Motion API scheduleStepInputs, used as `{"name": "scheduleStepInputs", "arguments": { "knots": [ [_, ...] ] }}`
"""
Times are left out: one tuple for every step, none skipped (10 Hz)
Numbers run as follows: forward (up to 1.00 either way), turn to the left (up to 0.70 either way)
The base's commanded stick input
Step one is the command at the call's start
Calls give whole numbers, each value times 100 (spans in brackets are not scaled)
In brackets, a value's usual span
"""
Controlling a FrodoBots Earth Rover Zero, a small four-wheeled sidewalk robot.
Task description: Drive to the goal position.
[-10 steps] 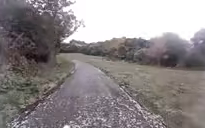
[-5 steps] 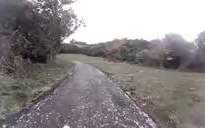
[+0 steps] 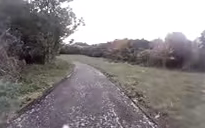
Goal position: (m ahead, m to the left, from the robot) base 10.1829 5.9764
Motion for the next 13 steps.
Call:
{"name": "scheduleStepInputs", "arguments": {
  "knots": [
    [70, 0],
    [70, 0],
    [70, 0],
    [70, 0],
    [70, 0],
    [70, 0],
    [70, 0],
    [70, 0],
    [70, 0],
    [70, 0],
    [70, 0],
    [70, 0],
    [70, 0]
  ]
}}
